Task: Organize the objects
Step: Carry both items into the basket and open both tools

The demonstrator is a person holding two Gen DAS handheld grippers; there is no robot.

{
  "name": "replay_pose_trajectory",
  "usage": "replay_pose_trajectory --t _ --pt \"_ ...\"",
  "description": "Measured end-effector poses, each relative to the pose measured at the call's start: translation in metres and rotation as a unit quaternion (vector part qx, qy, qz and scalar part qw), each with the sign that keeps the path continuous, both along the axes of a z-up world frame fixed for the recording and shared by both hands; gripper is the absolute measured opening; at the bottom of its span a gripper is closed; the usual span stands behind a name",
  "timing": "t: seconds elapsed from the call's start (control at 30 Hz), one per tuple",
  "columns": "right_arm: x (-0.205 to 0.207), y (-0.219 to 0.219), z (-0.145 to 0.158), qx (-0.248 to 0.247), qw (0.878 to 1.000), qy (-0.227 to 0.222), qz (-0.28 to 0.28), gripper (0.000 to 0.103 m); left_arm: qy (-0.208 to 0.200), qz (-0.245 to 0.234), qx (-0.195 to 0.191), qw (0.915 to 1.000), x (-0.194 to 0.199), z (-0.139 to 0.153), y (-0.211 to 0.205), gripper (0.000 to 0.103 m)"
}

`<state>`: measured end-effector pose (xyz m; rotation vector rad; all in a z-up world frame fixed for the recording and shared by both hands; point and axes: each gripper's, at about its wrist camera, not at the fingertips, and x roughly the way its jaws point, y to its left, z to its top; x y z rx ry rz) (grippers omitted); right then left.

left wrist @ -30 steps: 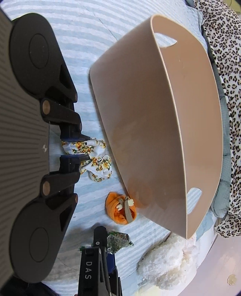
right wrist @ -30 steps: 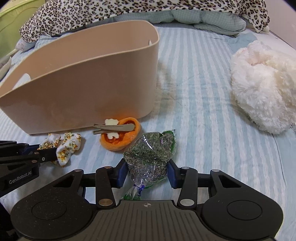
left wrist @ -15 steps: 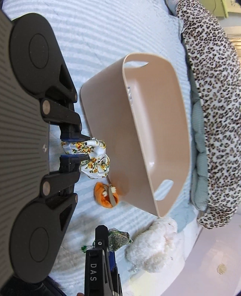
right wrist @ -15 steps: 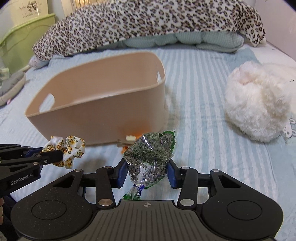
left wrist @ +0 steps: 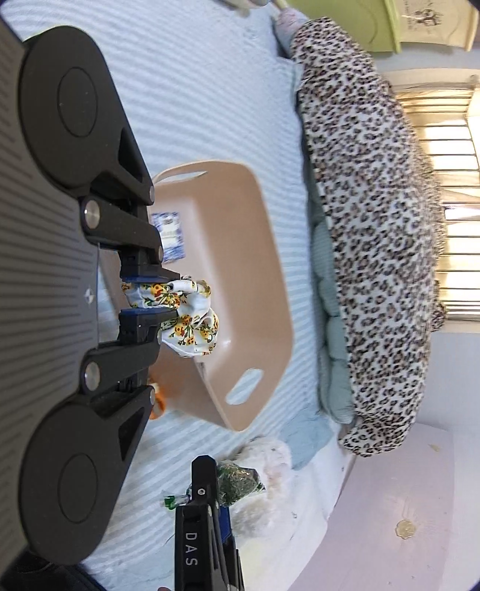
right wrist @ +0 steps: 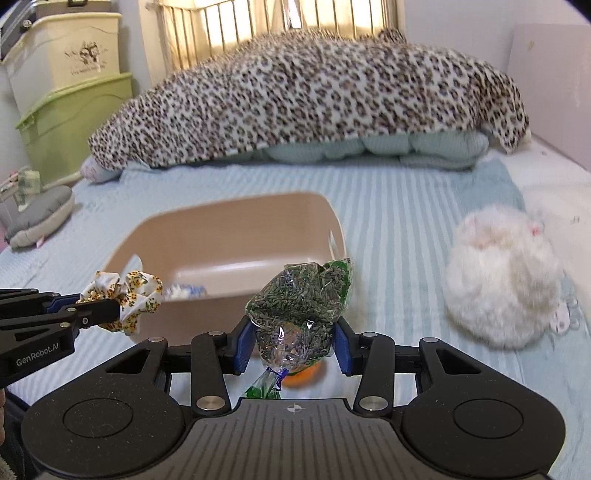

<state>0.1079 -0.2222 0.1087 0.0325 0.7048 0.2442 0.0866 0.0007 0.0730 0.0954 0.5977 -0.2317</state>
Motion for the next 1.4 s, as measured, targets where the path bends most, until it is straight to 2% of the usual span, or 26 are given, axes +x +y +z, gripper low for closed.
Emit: replay_pose_trajectory --t 0.23,0.37,0.57,0.67,0.77,0.93,1.07,1.13,1.2,1.23,1.27,1.3,1.33,1.4 --pt "0.024 0.013 0.02 0.013 1.0 -0.028 0.005 0.042 -0.022 0.017 0.009 0.9996 0.021 0.014 0.001 0.014" --pt "0.04 0.025 0.02 0.005 0.999 -0.033 0.011 0.042 -0.03 0.036 0.014 0.9988 0.042 0.016 0.003 0.013" --pt "0.072 0.042 0.009 0.001 1.0 -0.026 0.015 0.042 -0.02 0.072 0.025 0.9969 0.081 0.007 0.005 0.013" --pt "0.085 0.051 0.002 -0.012 1.0 -0.025 0.013 0.042 -0.005 0.084 0.033 0.9959 0.101 -0.004 0.006 0.013" --pt "0.102 0.058 -0.009 -0.024 1.0 -0.017 0.007 0.042 0.029 0.09 0.026 0.9952 0.12 -0.018 0.01 0.013" --pt "0.129 0.063 -0.037 -0.043 0.999 0.025 0.004 0.042 0.073 0.098 0.06 0.9906 0.145 -0.043 0.01 0.014" --pt "0.139 0.067 -0.058 -0.059 0.996 0.061 0.015 0.042 0.104 0.099 0.062 0.9876 0.152 -0.056 0.013 0.015" --pt "0.14 0.068 -0.063 -0.066 0.995 0.069 0.02 0.053 0.109 0.099 0.066 0.9868 0.15 -0.059 0.014 0.02" --pt "0.137 0.067 -0.063 -0.065 0.995 0.065 0.025 0.056 0.104 0.101 0.065 0.9873 0.147 -0.058 0.014 0.028" --pt "0.134 0.067 -0.061 -0.063 0.996 0.064 0.027 0.062 0.099 0.102 0.067 0.9876 0.144 -0.056 0.014 0.033" --pt "0.131 0.067 -0.059 -0.061 0.996 0.061 0.027 0.067 0.096 0.103 0.069 0.9877 0.142 -0.054 0.013 0.048" --pt "0.129 0.065 -0.056 -0.059 0.996 0.058 0.025 0.079 0.09 0.105 0.069 0.9879 0.139 -0.05 0.012 0.066" --pt "0.125 0.063 -0.052 -0.057 0.997 0.053 0.025 0.088 0.082 0.107 0.069 0.9885 0.134 -0.045 0.012 0.073" --pt "0.121 0.057 -0.043 -0.052 0.997 0.044 0.024 0.097 0.063 0.107 0.069 0.9898 0.126 -0.035 0.009 0.084"
